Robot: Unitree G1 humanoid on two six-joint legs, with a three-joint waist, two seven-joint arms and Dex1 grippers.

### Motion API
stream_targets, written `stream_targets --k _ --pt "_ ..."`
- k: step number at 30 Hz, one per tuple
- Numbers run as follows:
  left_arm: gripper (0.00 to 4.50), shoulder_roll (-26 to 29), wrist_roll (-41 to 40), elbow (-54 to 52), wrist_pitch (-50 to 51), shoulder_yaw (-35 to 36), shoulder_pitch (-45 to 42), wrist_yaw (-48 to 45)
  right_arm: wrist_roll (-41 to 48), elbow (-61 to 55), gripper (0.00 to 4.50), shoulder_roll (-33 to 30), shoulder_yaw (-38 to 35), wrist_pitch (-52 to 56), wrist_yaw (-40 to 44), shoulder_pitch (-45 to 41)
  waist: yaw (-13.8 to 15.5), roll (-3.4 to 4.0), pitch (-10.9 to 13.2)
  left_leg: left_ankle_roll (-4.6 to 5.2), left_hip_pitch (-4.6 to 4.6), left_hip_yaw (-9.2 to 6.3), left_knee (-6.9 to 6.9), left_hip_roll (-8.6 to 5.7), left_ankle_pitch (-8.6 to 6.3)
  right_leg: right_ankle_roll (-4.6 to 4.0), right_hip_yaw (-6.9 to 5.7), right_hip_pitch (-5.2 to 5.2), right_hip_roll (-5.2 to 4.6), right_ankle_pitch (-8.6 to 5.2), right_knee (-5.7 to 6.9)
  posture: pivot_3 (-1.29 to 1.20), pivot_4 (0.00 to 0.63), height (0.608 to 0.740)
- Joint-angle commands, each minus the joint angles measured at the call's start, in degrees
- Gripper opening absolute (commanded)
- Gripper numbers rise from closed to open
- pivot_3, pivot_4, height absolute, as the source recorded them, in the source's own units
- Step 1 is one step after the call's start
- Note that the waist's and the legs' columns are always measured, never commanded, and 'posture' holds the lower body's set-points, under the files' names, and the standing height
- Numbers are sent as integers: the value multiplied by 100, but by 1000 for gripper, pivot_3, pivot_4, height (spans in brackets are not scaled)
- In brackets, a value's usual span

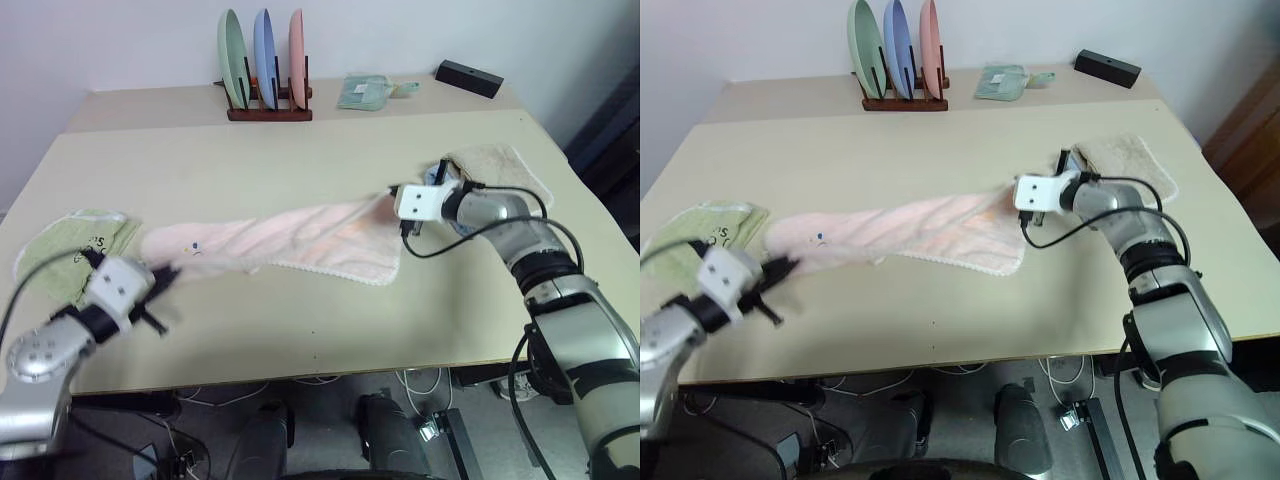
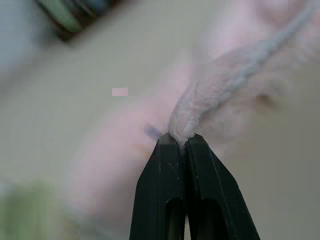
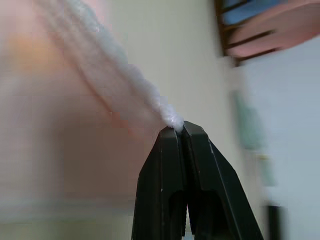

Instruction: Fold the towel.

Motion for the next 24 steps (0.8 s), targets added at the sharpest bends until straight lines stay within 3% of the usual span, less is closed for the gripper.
stream_targets --k 1,4,7,9,12,17,24 --pt "0 228 142 883 -98 128 -1867 700 -119 157 53 -312 -254 52 -589 -926 10 -9 6 -1 -1 -2 0 -1 0 0 -1 -3 0 0 5 0 150 740" --pt "0 259 368 1797 -298 -4 -3397 1166 -187 319 53 -420 -269 50 -966 -1534 -35 -20 8 -11 -28 -4 -2 -3 7 -1 0 -45 0 2 27 0 150 740" --pt "0 286 419 2252 -538 -9 -4141 1362 -93 258 53 -491 -357 -14 -1031 -1839 -106 -21 6 -11 -20 15 -20 -2 6 5 9 -53 -4 -2 22 0 150 740" --pt "0 382 285 2138 -527 75 -4152 1221 281 -48 53 -565 -572 -76 -605 -1813 -183 -20 6 -15 -21 24 -28 -1 7 11 10 -62 -6 -5 23 0 150 740" --pt "0 542 -148 1483 -144 300 -3361 677 994 -843 53 -673 -802 20 422 -1278 -246 -19 7 -13 -27 42 -36 1 6 12 22 -77 -8 -6 24 0 150 740" --pt "0 828 -837 22 742 710 -933 -405 2284 -3227 53 -972 -975 1179 2133 454 -315 -17 8 25 -32 46 -30 6 -16 17 24 -78 -11 -9 29 0 150 740" --pt "0 1060 -1335 -1038 1655 1335 1091 -1166 3440 -5981 53 -1905 -1306 3507 3533 2757 -16 -15 15 25 -14 44 7 7 -15 2 25 -55 -7 -2 39 0 150 740"
